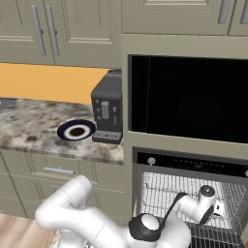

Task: Take the fish from the oven and place it on the plate on the counter.

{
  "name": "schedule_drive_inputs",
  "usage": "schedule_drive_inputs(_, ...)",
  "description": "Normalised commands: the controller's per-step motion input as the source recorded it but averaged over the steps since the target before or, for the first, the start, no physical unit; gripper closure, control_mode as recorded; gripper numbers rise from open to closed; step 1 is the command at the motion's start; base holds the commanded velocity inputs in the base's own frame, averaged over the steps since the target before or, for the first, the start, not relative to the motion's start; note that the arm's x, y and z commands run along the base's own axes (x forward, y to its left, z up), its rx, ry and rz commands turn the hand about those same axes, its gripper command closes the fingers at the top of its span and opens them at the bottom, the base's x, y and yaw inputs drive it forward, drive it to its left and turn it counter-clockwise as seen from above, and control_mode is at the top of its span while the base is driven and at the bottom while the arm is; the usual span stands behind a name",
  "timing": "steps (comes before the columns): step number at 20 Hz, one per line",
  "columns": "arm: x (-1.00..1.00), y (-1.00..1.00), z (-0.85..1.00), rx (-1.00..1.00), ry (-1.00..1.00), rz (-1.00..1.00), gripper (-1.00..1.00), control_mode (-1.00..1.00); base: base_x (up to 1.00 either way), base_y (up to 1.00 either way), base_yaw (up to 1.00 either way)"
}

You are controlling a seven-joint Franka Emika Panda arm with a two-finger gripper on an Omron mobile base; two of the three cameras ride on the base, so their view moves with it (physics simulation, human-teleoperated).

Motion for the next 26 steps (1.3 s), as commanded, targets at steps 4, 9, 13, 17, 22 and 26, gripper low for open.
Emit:
schedule_drive_inputs(4, 0.14, -0.12, -0.45, 0.02, 0.0, 0.08, -1.0, -1.0, 0.0, 0.0, 0.0)
schedule_drive_inputs(9, 0.0, 0.0, -0.36, 0.03, 0.03, 0.07, -1.0, -1.0, 0.0, 0.0, 0.0)
schedule_drive_inputs(13, 0.0, 0.0, -0.37, 0.03, 0.03, 0.06, -1.0, -1.0, 0.0, 0.0, 0.0)
schedule_drive_inputs(17, -0.32, 0.0, -0.45, 0.05, 0.01, 0.05, -1.0, -1.0, 0.0, 0.0, 0.0)
schedule_drive_inputs(22, -0.64, 0.06, -0.26, 0.05, -0.01, 0.04, -1.0, -1.0, 0.0, 0.0, 0.0)
schedule_drive_inputs(26, -0.09, 0.11, 0.0, 0.02, -0.1, 0.01, -1.0, -1.0, 0.0, 0.0, 0.0)
